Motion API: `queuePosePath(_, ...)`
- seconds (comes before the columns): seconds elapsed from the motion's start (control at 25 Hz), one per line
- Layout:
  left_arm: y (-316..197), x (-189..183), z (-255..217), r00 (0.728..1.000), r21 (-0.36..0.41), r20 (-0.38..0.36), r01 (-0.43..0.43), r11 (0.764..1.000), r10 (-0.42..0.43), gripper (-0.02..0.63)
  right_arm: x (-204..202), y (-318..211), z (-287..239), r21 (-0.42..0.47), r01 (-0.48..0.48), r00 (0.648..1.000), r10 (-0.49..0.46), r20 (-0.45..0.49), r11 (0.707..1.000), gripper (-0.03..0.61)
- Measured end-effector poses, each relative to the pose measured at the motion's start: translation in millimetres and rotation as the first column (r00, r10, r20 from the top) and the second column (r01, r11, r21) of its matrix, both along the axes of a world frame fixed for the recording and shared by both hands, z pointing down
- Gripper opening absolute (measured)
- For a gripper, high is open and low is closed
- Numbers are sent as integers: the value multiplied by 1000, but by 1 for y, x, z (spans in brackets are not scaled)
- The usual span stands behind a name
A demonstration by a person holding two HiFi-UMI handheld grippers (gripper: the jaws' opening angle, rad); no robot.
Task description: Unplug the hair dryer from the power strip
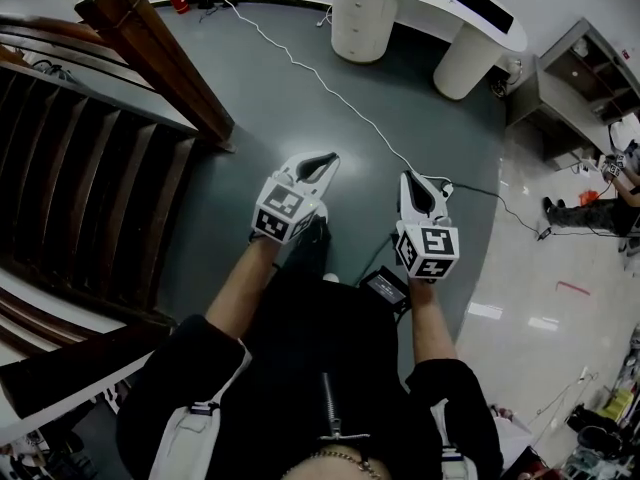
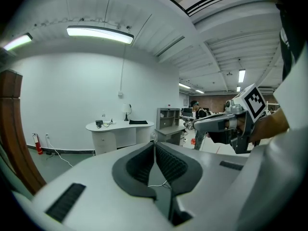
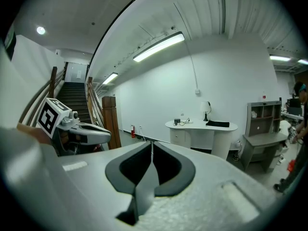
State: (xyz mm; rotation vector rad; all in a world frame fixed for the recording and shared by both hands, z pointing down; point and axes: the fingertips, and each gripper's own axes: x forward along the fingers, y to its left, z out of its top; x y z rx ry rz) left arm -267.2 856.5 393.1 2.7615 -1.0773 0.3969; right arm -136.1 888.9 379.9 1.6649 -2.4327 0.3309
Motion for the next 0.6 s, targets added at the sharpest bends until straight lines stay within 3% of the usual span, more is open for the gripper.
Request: queuePosePath(0.6,-178,4,4,999,-45,-8,-42,998,42,20,-3,-175,-1,-42,-33,999,33,-8,999,5)
